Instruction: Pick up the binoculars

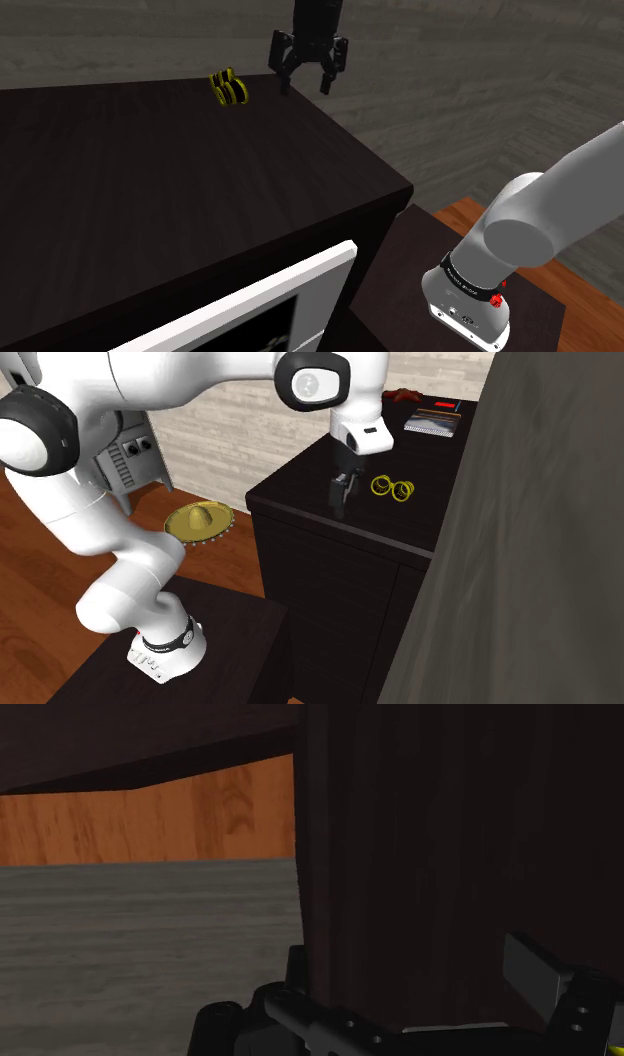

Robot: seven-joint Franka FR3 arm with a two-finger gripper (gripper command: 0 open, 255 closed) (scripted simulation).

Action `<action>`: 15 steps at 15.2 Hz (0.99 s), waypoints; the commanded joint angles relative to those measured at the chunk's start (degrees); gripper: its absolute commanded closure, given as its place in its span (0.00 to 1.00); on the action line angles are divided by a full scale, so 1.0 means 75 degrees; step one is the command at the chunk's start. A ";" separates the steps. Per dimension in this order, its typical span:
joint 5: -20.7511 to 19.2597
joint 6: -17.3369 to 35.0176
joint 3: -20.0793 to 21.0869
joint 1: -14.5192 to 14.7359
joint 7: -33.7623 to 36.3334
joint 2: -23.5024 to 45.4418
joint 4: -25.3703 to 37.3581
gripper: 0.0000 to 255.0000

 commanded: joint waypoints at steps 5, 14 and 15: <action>-0.0788 -0.0300 0.0813 0.0221 0.1371 0.1712 0.2149 0.00; -0.2004 -0.0731 0.1305 0.0937 0.2589 0.3611 0.4359 0.00; -0.1975 -0.0606 0.1299 0.0910 0.2576 0.3560 0.4189 0.00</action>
